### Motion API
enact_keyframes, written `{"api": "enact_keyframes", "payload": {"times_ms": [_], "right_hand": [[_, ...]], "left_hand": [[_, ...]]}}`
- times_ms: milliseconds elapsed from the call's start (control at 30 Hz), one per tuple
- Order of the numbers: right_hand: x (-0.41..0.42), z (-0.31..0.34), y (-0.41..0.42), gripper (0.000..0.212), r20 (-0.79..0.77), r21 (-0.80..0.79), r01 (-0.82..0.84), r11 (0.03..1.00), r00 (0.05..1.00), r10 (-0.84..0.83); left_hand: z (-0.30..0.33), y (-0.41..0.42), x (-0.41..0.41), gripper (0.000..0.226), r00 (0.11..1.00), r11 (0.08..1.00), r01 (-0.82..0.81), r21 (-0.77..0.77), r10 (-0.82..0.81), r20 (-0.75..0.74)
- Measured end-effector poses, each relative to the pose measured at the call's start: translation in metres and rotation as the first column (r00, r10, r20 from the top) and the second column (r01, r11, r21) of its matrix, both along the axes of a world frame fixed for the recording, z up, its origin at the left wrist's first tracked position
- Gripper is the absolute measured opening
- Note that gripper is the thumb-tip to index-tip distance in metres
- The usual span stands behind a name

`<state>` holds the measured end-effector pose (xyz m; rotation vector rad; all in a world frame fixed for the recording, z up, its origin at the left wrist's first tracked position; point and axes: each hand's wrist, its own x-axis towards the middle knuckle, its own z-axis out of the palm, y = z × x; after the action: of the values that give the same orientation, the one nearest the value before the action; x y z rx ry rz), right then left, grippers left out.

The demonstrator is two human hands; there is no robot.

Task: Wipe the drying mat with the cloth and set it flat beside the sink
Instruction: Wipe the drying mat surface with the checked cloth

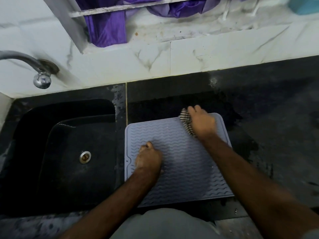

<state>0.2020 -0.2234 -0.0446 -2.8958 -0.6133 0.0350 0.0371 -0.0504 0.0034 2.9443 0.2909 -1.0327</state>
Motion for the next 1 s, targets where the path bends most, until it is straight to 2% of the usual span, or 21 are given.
{"api": "enact_keyframes", "payload": {"times_ms": [133, 167, 233, 333, 433, 533, 600, 733, 900, 1000], "right_hand": [[0.007, 0.008, -0.062, 0.021, 0.079, -0.023, 0.2, 0.98, 0.977, -0.197], [0.006, 0.012, -0.066, 0.02, 0.076, -0.001, 0.226, 0.974, 0.971, -0.225], [-0.002, 0.024, -0.054, 0.018, 0.024, 0.151, 0.25, 0.956, 0.966, -0.257], [-0.029, 0.042, 0.008, 0.03, -0.06, 0.365, 0.187, 0.912, 0.982, -0.178], [-0.065, 0.039, 0.09, 0.035, -0.166, 0.475, 0.111, 0.873, 0.986, -0.035], [-0.082, 0.016, 0.125, 0.036, -0.255, 0.342, 0.108, 0.933, 0.967, -0.019], [-0.081, 0.0, 0.116, 0.036, -0.196, 0.232, 0.069, 0.97, 0.98, -0.023], [-0.073, -0.017, 0.085, 0.044, -0.088, 0.086, -0.076, 0.993, 0.993, 0.084], [-0.054, -0.012, 0.012, 0.041, -0.06, 0.019, -0.017, 1.0, 0.998, 0.018], [-0.042, -0.007, -0.044, 0.04, -0.026, -0.013, 0.096, 0.995, 0.995, -0.096]], "left_hand": [[0.0, 0.003, -0.001, 0.066, 1.0, 1.0, 0.01, -0.02, -0.009, 0.03], [0.0, 0.003, -0.001, 0.065, 0.999, 1.0, 0.006, -0.029, -0.005, 0.033], [0.002, 0.004, -0.001, 0.066, 1.0, 0.999, -0.006, -0.042, 0.007, 0.028], [0.006, 0.002, -0.002, 0.065, 0.999, 0.996, -0.051, -0.072, 0.052, 0.016], [0.009, 0.003, -0.003, 0.056, 0.992, 0.99, -0.086, -0.112, 0.095, 0.082], [0.01, 0.002, -0.004, 0.046, 0.984, 0.984, -0.101, -0.149, 0.121, 0.133], [0.009, 0.0, -0.006, 0.045, 0.991, 0.991, -0.073, -0.109, 0.084, 0.101], [0.009, 0.0, -0.001, 0.06, 0.998, 0.996, -0.058, -0.064, 0.06, 0.022], [0.002, -0.003, 0.004, 0.058, 1.0, 1.0, -0.013, 0.003, 0.013, 0.01], [-0.002, -0.005, 0.003, 0.057, 1.0, 0.999, 0.007, 0.053, -0.008, 0.022]]}}
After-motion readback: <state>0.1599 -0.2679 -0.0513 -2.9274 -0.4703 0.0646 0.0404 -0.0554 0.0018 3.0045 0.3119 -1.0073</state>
